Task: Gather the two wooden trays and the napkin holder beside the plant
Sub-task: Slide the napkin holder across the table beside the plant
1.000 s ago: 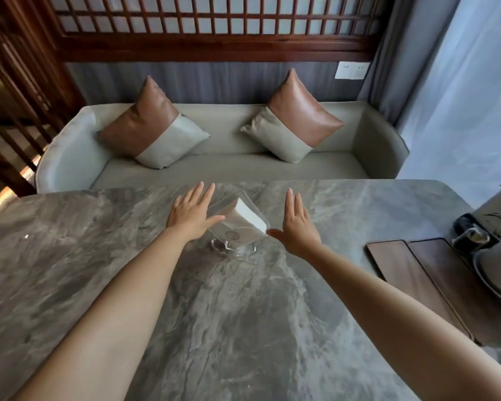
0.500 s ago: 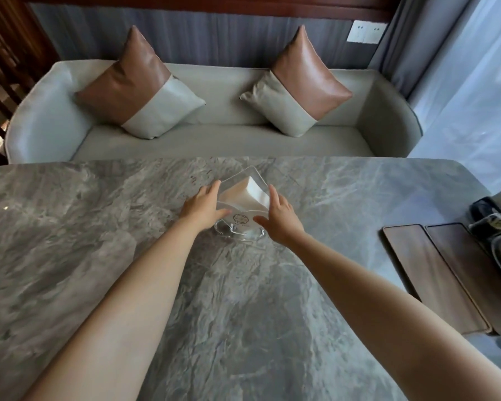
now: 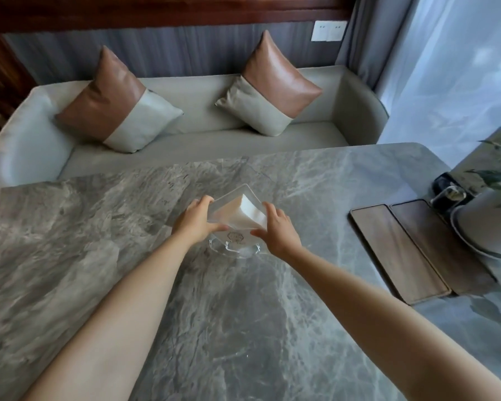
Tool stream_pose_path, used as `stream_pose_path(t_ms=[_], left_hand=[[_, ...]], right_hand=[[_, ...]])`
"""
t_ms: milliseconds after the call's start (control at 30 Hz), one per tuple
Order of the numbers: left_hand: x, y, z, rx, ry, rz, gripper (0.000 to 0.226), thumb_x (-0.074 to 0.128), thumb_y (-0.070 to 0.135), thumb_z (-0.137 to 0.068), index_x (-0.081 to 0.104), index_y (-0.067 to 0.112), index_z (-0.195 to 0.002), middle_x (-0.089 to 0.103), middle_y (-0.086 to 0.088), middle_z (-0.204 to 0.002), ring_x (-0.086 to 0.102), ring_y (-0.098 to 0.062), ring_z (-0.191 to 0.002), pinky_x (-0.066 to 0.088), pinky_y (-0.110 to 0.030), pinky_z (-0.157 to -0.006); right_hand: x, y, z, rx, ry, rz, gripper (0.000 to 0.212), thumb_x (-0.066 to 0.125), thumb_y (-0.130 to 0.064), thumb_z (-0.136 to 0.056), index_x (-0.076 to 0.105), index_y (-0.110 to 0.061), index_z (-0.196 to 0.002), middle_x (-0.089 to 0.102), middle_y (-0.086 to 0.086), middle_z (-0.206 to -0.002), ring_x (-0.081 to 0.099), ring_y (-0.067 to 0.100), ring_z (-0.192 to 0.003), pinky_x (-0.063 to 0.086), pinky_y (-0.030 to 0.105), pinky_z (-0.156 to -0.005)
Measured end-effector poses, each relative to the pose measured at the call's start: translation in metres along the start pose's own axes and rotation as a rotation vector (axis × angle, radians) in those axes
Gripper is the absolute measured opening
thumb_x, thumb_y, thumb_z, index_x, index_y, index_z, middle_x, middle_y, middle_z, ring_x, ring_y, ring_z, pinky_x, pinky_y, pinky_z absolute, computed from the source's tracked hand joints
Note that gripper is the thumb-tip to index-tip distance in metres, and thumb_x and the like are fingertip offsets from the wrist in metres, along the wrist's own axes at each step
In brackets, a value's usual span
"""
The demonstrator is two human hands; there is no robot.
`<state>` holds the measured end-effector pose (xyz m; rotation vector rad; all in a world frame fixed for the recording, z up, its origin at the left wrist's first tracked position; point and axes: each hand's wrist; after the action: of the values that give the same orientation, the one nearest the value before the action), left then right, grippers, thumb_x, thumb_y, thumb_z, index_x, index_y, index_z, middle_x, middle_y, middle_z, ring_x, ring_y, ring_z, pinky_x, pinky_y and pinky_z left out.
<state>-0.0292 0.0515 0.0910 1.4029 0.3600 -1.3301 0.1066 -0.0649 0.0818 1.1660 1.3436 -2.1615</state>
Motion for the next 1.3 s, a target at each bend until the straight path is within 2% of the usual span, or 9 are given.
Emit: stream_pose_path(t_ms=[267, 567, 833, 1133, 1300], left_hand=[[0.022, 0.072, 0.048, 0.162, -0.057, -0.025, 0.076, 0.077, 0.043, -0.070, 0.043, 0.016, -0.133, 0.051, -0.013, -0.132, 0.051, -0.029, -0.119, 0.044, -0.041, -0.098], [0.071, 0.189, 0.094, 0.393, -0.110, -0.019, 0.078, 0.077, 0.045, -0.070, 0.044, 0.014, -0.134, 0.051, -0.011, -0.134, 0.052, -0.027, -0.121, 0.043, -0.038, -0.099], [0.145, 0.302, 0.125, 0.579, -0.217, -0.053, 0.073, 0.078, 0.042, -0.070, 0.047, 0.014, -0.129, 0.054, -0.012, -0.128, 0.052, -0.027, -0.118, 0.044, -0.035, -0.096], [0.240, 0.418, 0.150, 0.699, -0.333, -0.086, 0.071, 0.081, 0.037, -0.069, 0.049, 0.016, -0.130, 0.055, -0.011, -0.126, 0.053, -0.026, -0.119, 0.044, -0.037, -0.102], [0.284, 0.470, 0.162, 0.724, -0.398, -0.073, 0.079, 0.081, 0.033, -0.070, 0.044, 0.013, -0.137, 0.050, -0.013, -0.137, 0.048, -0.026, -0.127, 0.039, -0.036, -0.107]], right_hand=[[-0.054, 0.053, 0.071, 0.062, 0.114, -0.040, 0.070, 0.063, -0.031, -0.084, 0.027, -0.016, -0.142, 0.041, 0.015, -0.140, 0.038, 0.032, -0.127, 0.038, 0.043, -0.101], [-0.131, 0.141, 0.154, 0.175, 0.301, -0.068, 0.071, 0.067, -0.032, -0.081, 0.031, -0.017, -0.140, 0.045, 0.013, -0.136, 0.041, 0.030, -0.124, 0.039, 0.043, -0.100], [-0.184, 0.247, 0.221, 0.293, 0.437, -0.139, 0.067, 0.072, -0.027, -0.077, 0.040, -0.014, -0.134, 0.051, 0.016, -0.127, 0.048, 0.030, -0.118, 0.039, 0.037, -0.097], [-0.224, 0.359, 0.280, 0.453, 0.581, -0.194, 0.068, 0.074, -0.030, -0.074, 0.042, -0.012, -0.132, 0.054, 0.016, -0.128, 0.051, 0.030, -0.115, 0.043, 0.041, -0.098], [-0.244, 0.405, 0.301, 0.542, 0.641, -0.230, 0.067, 0.075, -0.027, -0.074, 0.042, -0.014, -0.131, 0.054, 0.016, -0.127, 0.051, 0.032, -0.117, 0.043, 0.042, -0.097]])
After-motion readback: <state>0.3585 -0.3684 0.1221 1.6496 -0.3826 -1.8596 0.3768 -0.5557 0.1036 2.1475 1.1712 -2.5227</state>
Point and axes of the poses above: each hand's wrist, its own z-axis away from the middle knuckle, its own x-axis out of the palm, y = z × x
